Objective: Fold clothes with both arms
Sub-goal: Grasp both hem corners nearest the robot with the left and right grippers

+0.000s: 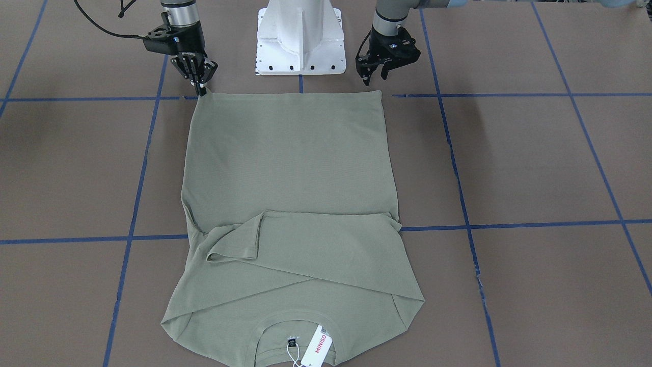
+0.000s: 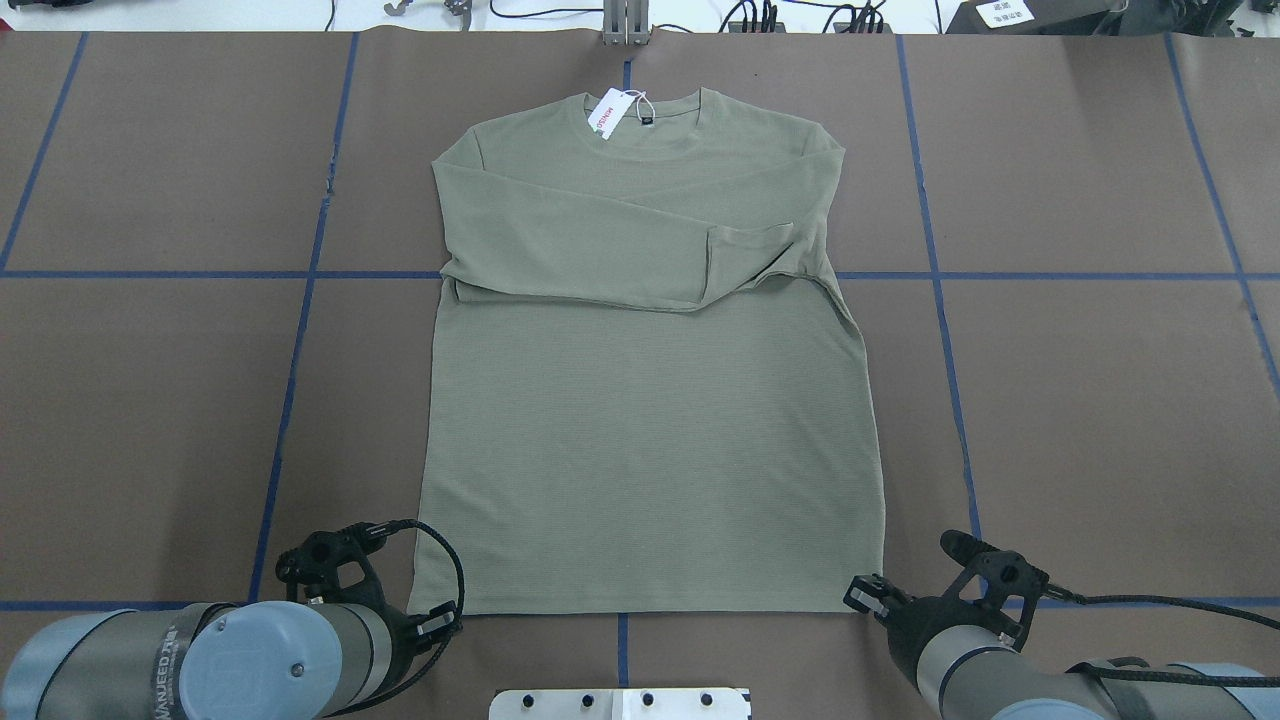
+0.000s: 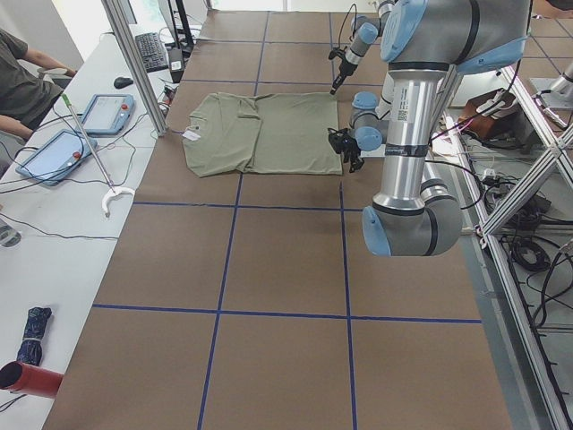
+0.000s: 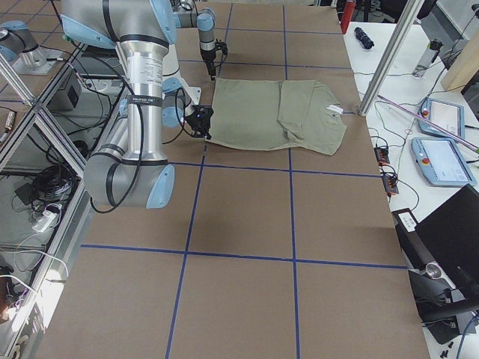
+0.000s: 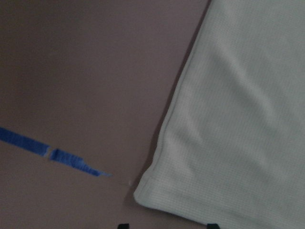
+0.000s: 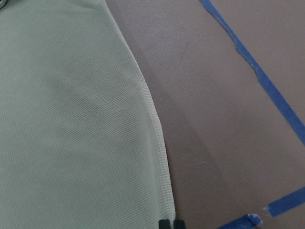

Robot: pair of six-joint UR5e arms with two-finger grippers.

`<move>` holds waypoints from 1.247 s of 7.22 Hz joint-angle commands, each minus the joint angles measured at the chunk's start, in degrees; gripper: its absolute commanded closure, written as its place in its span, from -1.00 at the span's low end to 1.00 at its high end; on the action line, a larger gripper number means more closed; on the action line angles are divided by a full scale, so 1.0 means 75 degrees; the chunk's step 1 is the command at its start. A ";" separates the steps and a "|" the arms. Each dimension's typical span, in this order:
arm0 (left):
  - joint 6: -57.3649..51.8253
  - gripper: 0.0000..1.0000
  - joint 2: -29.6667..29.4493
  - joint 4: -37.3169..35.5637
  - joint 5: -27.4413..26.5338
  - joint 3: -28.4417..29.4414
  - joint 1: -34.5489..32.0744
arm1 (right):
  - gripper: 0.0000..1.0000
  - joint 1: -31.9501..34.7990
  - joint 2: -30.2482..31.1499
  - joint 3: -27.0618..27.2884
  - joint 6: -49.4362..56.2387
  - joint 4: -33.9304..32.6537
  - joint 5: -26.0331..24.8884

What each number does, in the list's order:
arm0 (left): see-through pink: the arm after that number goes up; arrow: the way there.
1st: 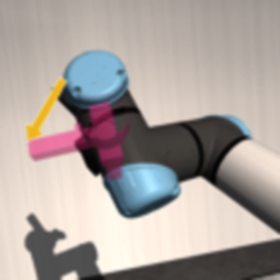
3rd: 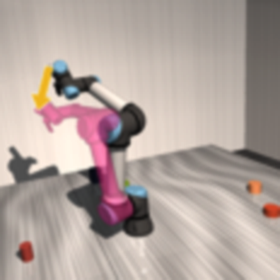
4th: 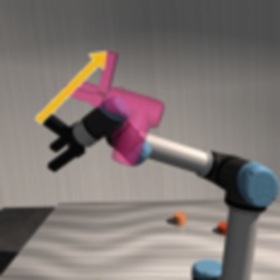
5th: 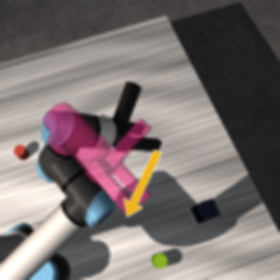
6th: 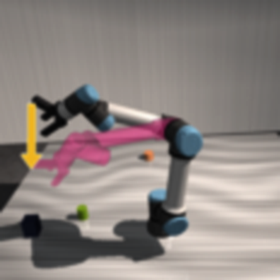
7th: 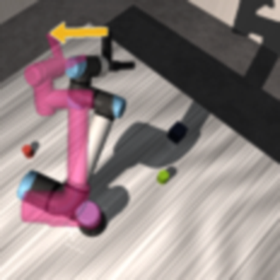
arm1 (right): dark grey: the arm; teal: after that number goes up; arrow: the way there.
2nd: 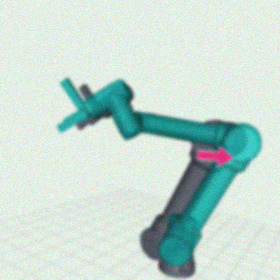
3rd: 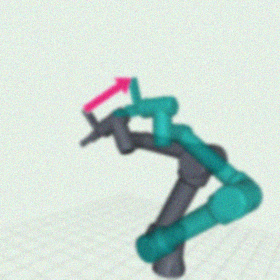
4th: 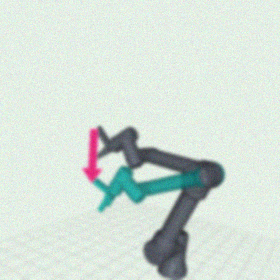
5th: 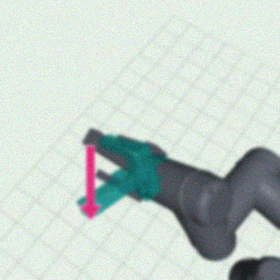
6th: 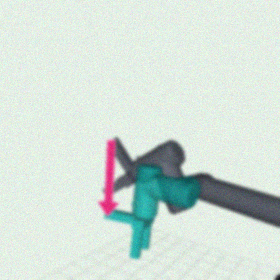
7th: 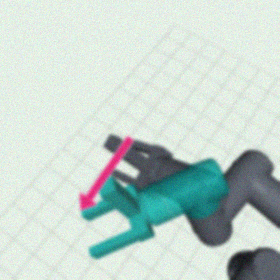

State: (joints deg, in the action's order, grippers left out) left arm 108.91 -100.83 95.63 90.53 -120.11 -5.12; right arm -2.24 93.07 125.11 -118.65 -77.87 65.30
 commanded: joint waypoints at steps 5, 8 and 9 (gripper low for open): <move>-0.0072 -0.11 -0.0067 -0.0036 -0.0550 0.0065 -0.0138 | 1.00 0.0205 -0.0023 0.0182 0.0012 -0.0012 -0.0024; -0.0083 -0.04 -0.0102 -0.0013 -0.0527 0.0147 -0.0103 | 1.00 0.0193 -0.0034 0.0182 0.0012 -0.0105 -0.0024; -0.0084 0.01 -0.0114 -0.0013 -0.0527 0.0182 -0.0103 | 1.00 0.0181 -0.0046 0.0170 0.0012 -0.0175 -0.0035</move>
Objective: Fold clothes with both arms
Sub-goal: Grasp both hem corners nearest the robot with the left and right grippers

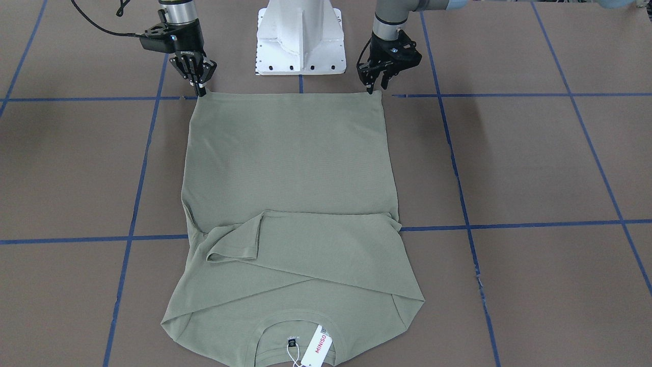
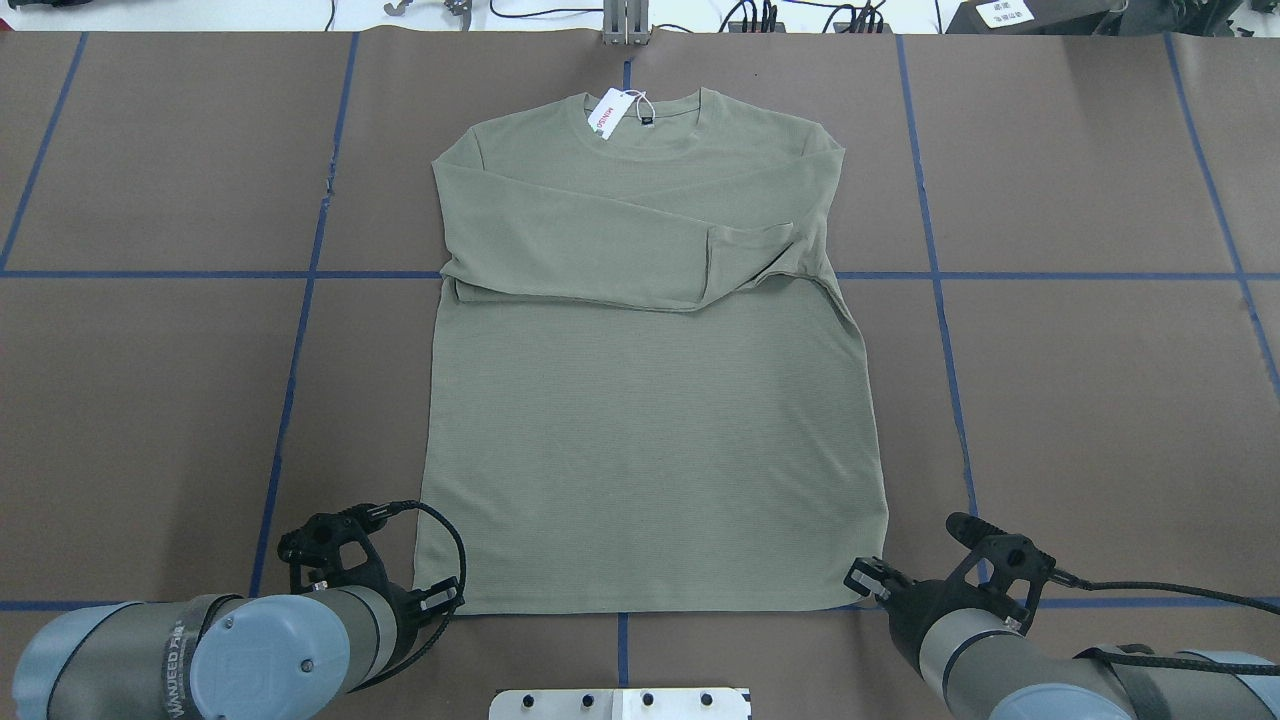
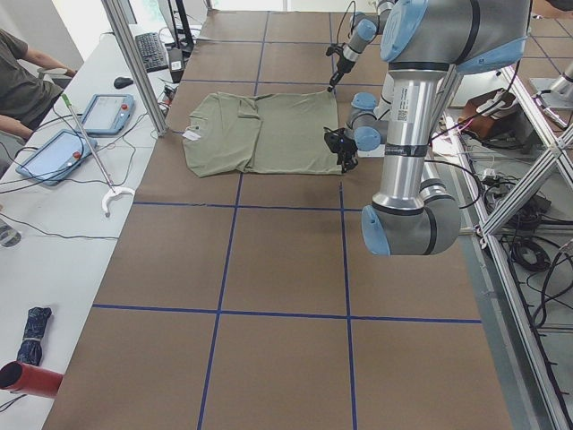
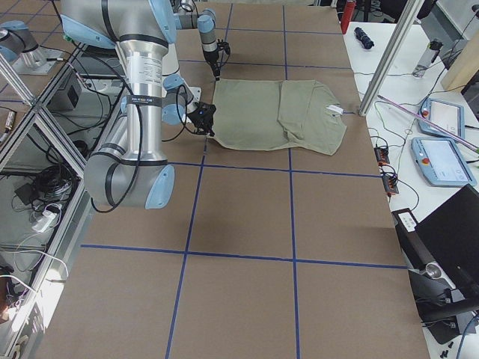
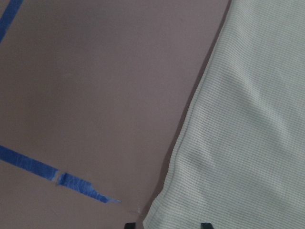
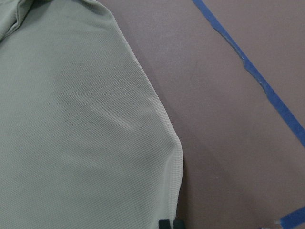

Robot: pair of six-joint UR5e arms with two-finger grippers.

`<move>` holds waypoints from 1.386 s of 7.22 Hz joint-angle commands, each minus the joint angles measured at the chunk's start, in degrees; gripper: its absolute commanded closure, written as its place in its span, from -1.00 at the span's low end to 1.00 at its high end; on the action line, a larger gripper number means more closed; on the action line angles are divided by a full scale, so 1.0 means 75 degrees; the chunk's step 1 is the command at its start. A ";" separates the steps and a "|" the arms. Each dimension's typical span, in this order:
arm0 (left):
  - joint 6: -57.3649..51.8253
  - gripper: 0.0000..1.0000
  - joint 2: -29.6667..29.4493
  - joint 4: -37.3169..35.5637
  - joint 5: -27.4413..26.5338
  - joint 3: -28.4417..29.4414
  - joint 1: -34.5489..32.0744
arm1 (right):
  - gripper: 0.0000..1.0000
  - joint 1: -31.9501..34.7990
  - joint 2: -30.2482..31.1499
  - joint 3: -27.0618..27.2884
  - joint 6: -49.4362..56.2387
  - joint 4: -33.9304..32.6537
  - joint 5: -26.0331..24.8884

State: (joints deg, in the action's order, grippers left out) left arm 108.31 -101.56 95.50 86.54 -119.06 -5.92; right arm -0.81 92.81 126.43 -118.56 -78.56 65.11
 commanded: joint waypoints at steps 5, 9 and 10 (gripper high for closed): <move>-0.0004 0.26 -0.0041 0.0004 -0.0019 0.0137 0.0004 | 1.00 -0.0009 -0.0012 -0.0006 0.0000 -0.0095 -0.0009; -0.0004 1.00 -0.0041 -0.0031 0.0004 0.0067 -0.0042 | 1.00 -0.0021 -0.0012 -0.0006 0.0000 -0.0095 -0.0009; 0.0008 1.00 -0.0029 -0.0042 0.0039 -0.0247 -0.0066 | 1.00 -0.0021 -0.0023 0.0005 0.0000 -0.0095 -0.0009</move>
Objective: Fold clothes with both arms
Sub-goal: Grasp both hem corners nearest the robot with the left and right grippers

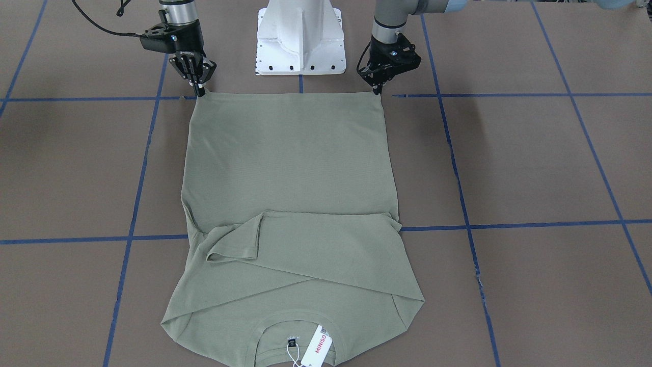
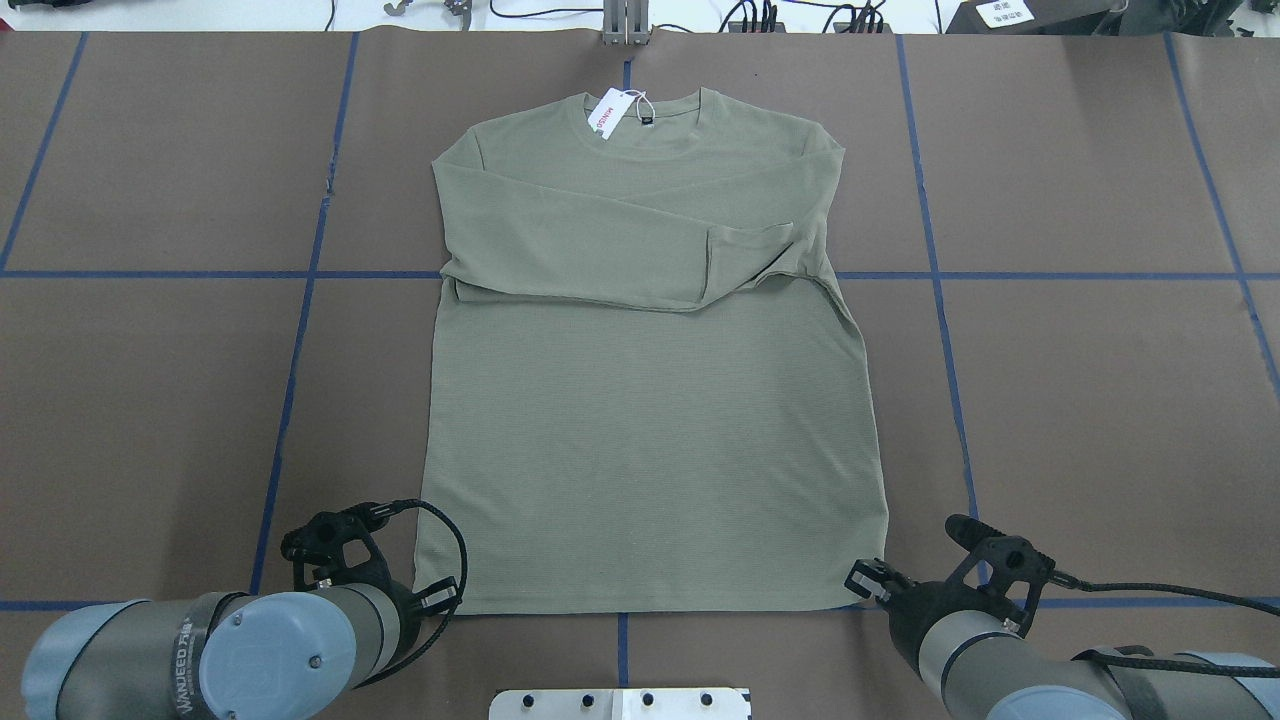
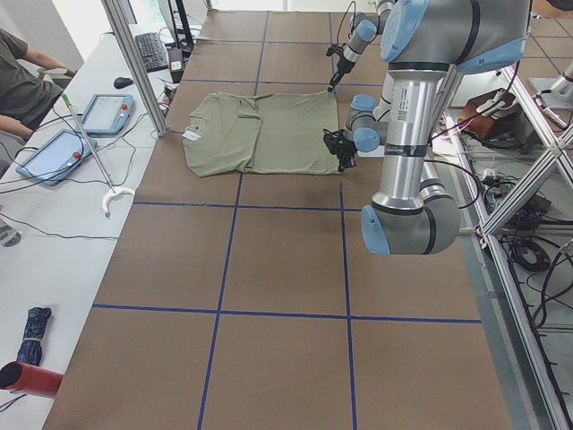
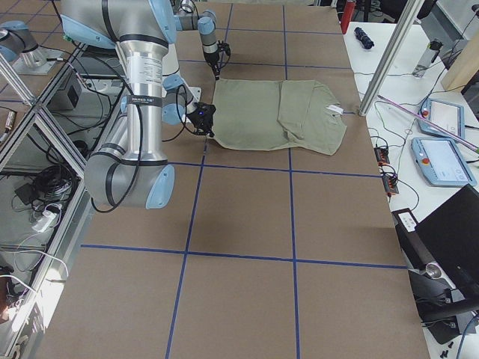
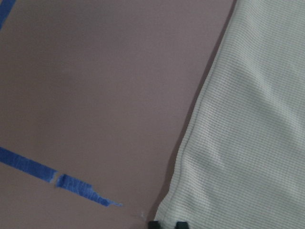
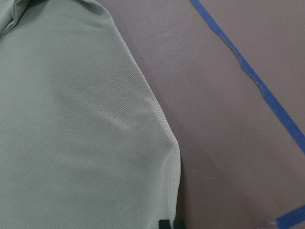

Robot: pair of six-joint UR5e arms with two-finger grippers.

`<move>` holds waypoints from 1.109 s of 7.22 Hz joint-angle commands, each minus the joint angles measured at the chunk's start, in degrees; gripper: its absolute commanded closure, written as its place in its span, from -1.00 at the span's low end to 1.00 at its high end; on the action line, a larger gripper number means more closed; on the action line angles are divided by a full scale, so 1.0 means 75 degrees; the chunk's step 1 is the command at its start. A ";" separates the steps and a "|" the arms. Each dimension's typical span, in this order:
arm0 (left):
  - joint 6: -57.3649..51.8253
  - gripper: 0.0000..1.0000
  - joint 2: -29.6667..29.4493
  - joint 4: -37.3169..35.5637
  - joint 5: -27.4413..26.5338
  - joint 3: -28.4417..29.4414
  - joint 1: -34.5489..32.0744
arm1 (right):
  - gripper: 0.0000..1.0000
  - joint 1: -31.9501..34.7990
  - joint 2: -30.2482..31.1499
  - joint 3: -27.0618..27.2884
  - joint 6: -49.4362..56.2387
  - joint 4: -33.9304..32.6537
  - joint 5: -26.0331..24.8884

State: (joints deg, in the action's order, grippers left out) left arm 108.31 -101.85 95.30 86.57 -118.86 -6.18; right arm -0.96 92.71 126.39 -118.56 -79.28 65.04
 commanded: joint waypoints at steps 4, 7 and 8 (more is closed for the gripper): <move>0.0883 1.00 0.0057 -0.1022 0.0293 -0.2102 0.0515 | 1.00 -0.0747 0.0085 0.1144 -0.0058 -0.0336 0.0023; 0.1588 1.00 0.0069 -0.1440 0.0294 -0.2619 0.1032 | 1.00 -0.1160 0.0073 0.2189 -0.0094 -0.1581 0.0047; 0.1590 1.00 0.0068 -0.1804 0.0294 -0.3004 0.1012 | 1.00 -0.1137 0.0073 0.2295 -0.0094 -0.1582 0.0035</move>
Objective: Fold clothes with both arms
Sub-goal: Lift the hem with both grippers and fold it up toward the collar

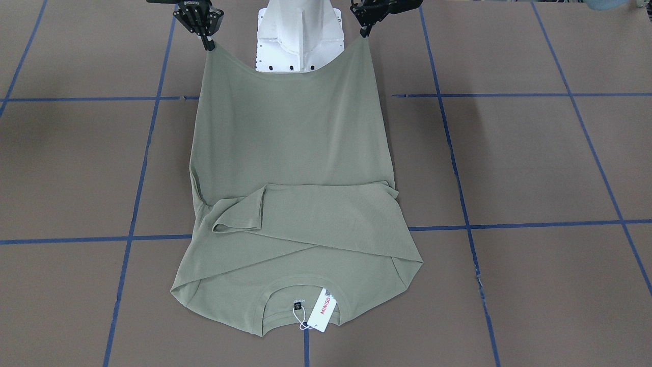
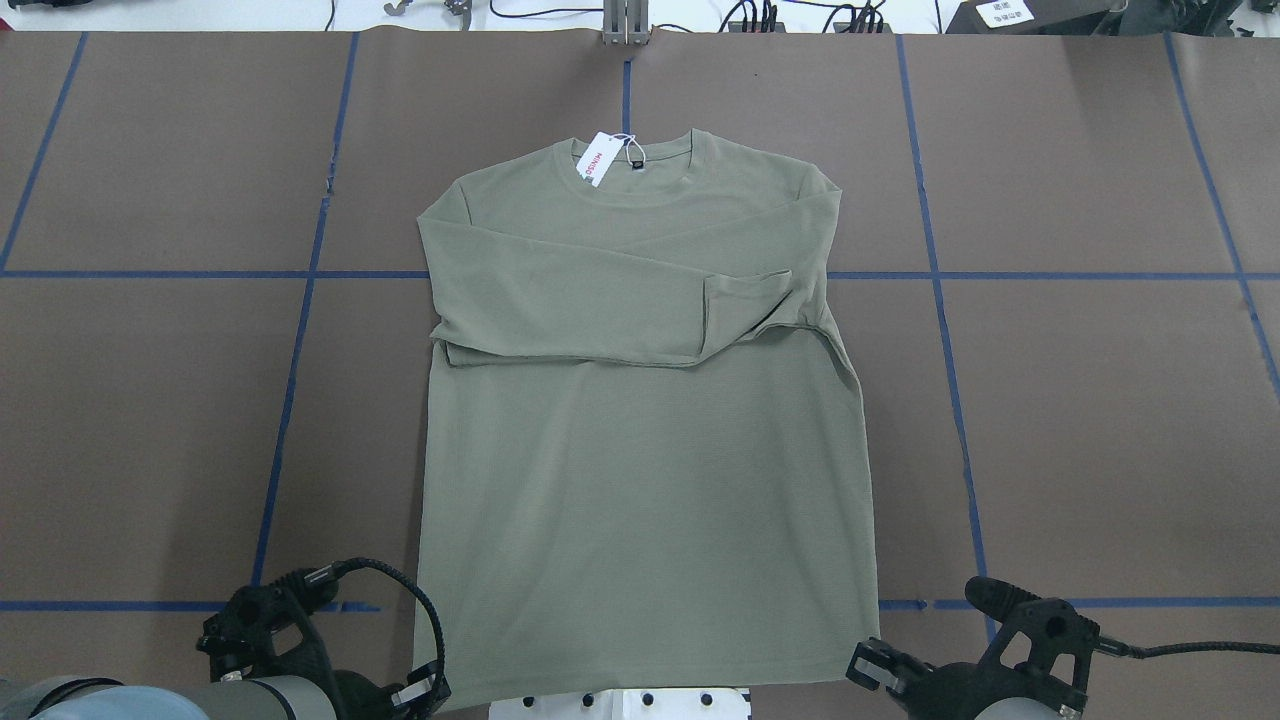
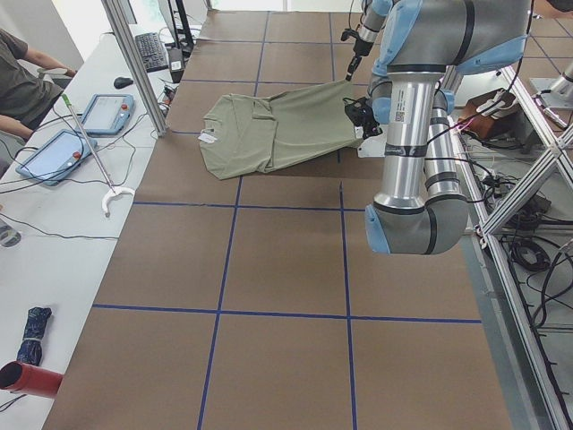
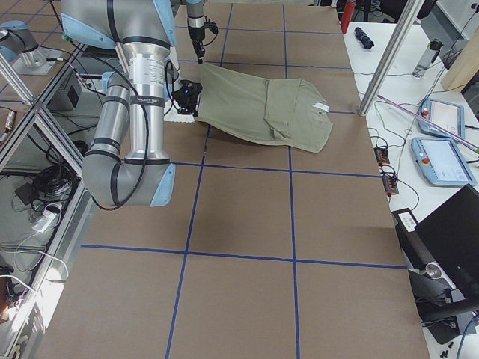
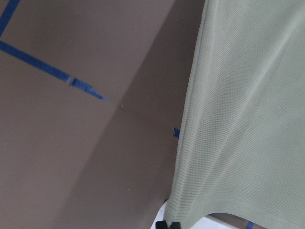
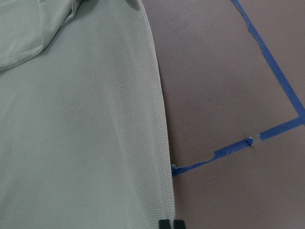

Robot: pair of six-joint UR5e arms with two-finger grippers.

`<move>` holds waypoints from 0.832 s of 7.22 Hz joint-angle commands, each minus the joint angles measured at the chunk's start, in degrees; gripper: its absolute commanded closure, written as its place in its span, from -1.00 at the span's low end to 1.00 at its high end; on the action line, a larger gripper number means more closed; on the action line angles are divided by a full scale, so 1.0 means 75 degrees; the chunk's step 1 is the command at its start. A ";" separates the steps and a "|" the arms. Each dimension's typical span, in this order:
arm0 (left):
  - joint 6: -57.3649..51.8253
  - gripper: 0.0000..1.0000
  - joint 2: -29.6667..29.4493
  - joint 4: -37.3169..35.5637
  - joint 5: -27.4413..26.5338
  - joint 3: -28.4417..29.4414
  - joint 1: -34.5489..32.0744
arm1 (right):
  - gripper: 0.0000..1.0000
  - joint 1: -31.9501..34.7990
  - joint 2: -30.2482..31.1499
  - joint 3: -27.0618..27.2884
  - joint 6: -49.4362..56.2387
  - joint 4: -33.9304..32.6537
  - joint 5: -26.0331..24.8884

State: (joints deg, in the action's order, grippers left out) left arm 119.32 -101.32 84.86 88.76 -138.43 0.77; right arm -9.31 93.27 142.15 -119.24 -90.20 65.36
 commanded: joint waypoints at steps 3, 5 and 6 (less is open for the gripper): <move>-0.0807 1.00 -0.0491 -0.0440 -0.0010 -0.0284 -0.1375 | 1.00 0.1751 -0.0606 0.0115 0.0578 -0.0183 0.0399; -0.2520 1.00 -0.1522 -0.0359 0.0037 0.1118 -0.3071 | 1.00 0.3844 -0.2779 -0.1493 0.2180 -0.1314 0.1557; -0.3257 1.00 -0.1560 -0.0114 0.0037 0.1636 -0.3799 | 1.00 0.4702 -0.3440 -0.2420 0.2942 -0.1390 0.2050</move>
State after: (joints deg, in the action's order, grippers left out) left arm 101.65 -111.19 82.45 88.96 -131.56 -20.68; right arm 17.31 75.17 132.28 -104.21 -98.19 75.94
